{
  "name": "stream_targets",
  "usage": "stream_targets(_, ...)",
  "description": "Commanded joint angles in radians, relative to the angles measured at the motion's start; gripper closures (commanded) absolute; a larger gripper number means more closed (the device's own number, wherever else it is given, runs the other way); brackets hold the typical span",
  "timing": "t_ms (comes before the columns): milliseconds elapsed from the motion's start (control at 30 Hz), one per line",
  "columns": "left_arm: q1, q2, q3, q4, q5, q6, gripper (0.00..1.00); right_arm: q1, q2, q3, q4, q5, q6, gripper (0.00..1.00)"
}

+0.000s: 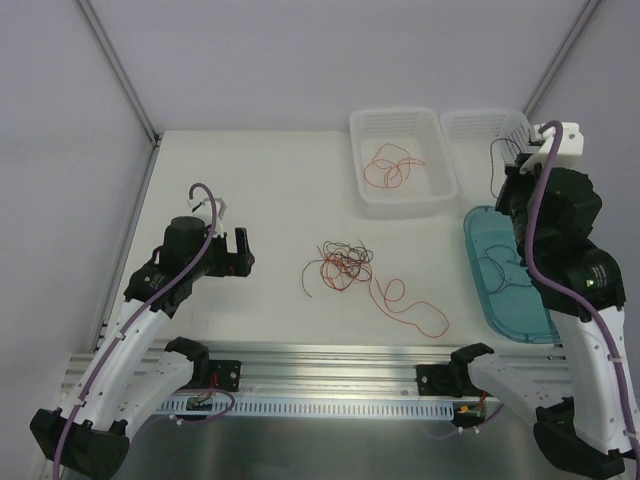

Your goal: Untangle the cables

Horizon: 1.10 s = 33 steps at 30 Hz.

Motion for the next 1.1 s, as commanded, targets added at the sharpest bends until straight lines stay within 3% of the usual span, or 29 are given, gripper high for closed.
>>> stream_targets(0,0.006,-0.008,-0.006,0.025,-0.012,0.018,0.01,-0.090,-0.040,-0.076,-0.017,0.114,0.025,0.99)
stream_targets(367,0.006,-0.015,-0.012,0.025,0.010,0.012,0.01,-0.440,-0.131,-0.437,0.176,0.096,0.186,0.99)
stream_targets(700,0.006,-0.013,-0.020,0.025,0.005,0.012,0.01,-0.548,-0.103,-0.613,0.214,0.062,0.317,0.99)
stream_targets(867,0.006,-0.004,-0.020,0.025,0.007,0.012,0.01,-0.625,-0.087,-0.693,0.224,-0.053,0.382,0.98)
stream_targets(1000,0.007,0.005,-0.021,0.025,0.004,0.014,0.01,-0.639,-0.036,-0.724,0.195,-0.110,0.408,0.90)
stream_targets(1067,0.006,0.008,-0.021,0.024,0.001,0.015,0.01,-0.646,-0.004,-0.732,0.190,-0.140,0.419,0.74)
